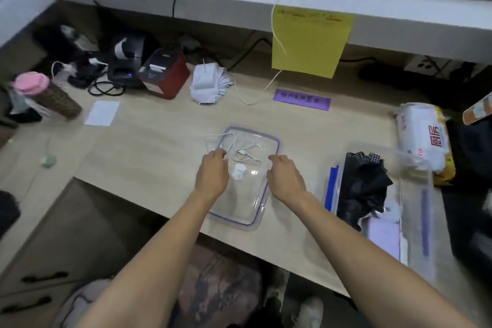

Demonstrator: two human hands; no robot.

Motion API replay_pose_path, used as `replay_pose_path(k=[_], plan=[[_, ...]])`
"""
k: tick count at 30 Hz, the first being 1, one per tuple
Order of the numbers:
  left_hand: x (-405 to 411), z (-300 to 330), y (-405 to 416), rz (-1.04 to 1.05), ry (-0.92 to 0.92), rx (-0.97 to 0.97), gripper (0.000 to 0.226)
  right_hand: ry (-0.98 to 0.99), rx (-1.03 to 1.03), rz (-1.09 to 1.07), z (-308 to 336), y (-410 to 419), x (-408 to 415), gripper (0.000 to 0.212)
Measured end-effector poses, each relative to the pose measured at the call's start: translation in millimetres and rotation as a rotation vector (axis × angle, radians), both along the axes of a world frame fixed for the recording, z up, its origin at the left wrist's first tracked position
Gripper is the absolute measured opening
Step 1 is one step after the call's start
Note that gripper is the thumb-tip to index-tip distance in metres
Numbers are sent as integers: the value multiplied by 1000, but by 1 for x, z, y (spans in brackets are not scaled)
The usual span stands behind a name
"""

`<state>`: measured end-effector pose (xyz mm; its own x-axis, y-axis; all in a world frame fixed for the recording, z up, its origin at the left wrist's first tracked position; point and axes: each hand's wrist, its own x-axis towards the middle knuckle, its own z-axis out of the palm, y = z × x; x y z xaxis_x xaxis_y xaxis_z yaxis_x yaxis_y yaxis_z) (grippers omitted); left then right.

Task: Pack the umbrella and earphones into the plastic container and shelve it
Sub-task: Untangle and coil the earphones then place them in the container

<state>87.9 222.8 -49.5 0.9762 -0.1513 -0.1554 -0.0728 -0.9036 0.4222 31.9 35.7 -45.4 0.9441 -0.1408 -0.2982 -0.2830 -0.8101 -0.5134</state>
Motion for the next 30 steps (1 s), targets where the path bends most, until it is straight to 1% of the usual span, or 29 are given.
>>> replay_pose_path(k=[3,7,9,14,19,22,25,30], plan=[[9,-6,5,-21,4,29,29,-1,-72,66,-9,4,24,48],[19,-14,3,-74,10,101,31,12,-209,131,-23,6,50,40],[22,-18,4,-80,13,136,32,34,-242,153,-30,8,57,38],[27,-26,9,-64,37,173,33,71,-226,178,-50,13,62,38],[33,-33,16,-72,31,159,33,56,-198,129,-63,18,66,28],[35,-36,19,-71,26,122,32,16,-140,66,-61,19,69,27],[37,-35,18,-48,18,44,32,-42,-21,-35,-49,15,76,25],[41,-20,1,-4,-40,-172,26,-175,195,-222,-16,0,90,21]])
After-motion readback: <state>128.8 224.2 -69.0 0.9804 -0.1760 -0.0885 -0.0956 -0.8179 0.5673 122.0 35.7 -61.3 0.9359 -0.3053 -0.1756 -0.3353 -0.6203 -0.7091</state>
